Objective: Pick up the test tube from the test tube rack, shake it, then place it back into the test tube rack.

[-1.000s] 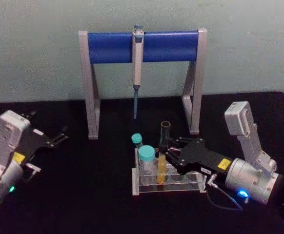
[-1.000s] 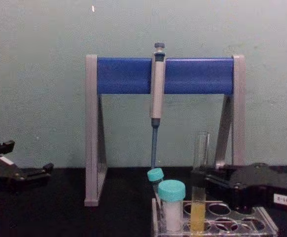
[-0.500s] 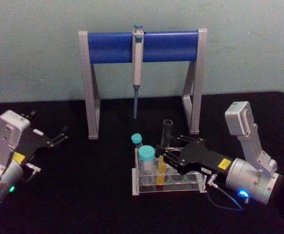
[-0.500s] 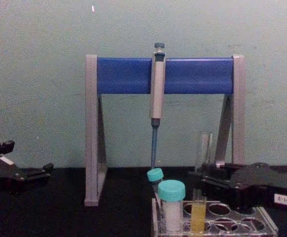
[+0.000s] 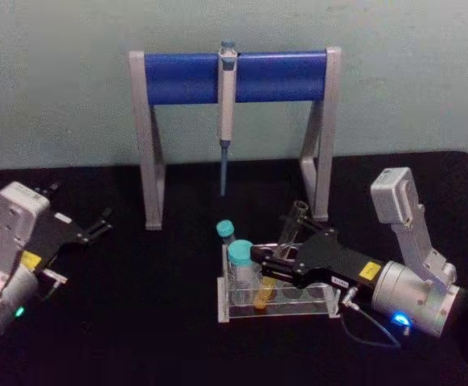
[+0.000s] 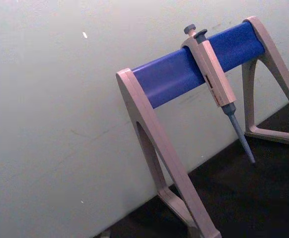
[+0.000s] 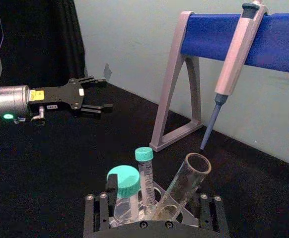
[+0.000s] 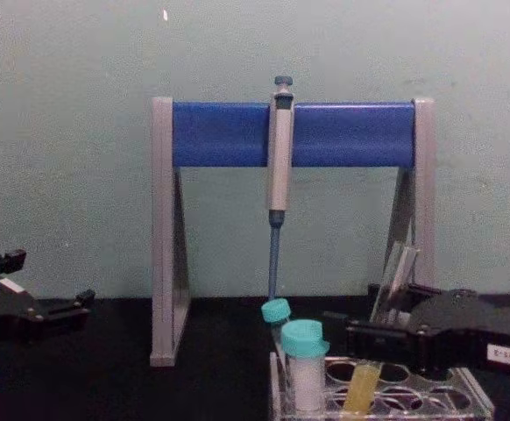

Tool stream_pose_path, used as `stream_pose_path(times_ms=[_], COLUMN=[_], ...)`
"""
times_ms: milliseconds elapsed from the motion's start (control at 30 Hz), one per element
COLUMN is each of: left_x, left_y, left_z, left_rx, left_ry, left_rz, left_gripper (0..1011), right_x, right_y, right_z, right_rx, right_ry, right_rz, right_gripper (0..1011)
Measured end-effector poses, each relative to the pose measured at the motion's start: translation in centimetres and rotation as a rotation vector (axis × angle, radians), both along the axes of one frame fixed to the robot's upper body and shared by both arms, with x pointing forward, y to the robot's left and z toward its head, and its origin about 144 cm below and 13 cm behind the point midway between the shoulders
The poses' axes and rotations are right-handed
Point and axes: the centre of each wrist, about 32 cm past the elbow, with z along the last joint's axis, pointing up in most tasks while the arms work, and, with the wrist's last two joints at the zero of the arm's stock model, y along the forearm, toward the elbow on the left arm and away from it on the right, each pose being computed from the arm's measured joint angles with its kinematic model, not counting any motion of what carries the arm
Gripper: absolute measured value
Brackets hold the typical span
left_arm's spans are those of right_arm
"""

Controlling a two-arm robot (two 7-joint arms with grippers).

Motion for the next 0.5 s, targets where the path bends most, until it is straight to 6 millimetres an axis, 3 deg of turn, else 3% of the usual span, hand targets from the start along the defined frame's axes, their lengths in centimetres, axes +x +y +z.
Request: stream_pose_path(times_ms=[200,500], left_x=[0.0,0.0], left_y=[0.0,0.0], left_z=[0.0,0.0], left_rx=[0.0,0.0], left_ry=[0.0,0.0], left_rz=[0.0,0.0], left_gripper=[1001,1001], right_x=[0.0,-0.03], right_y=[0.0,-0.13], right_z=[0.0,0.18], right_rx=[0.0,0.013], right_ry=[0.0,-0.01], right_rz=[0.0,-0.005], right_gripper=[997,1000])
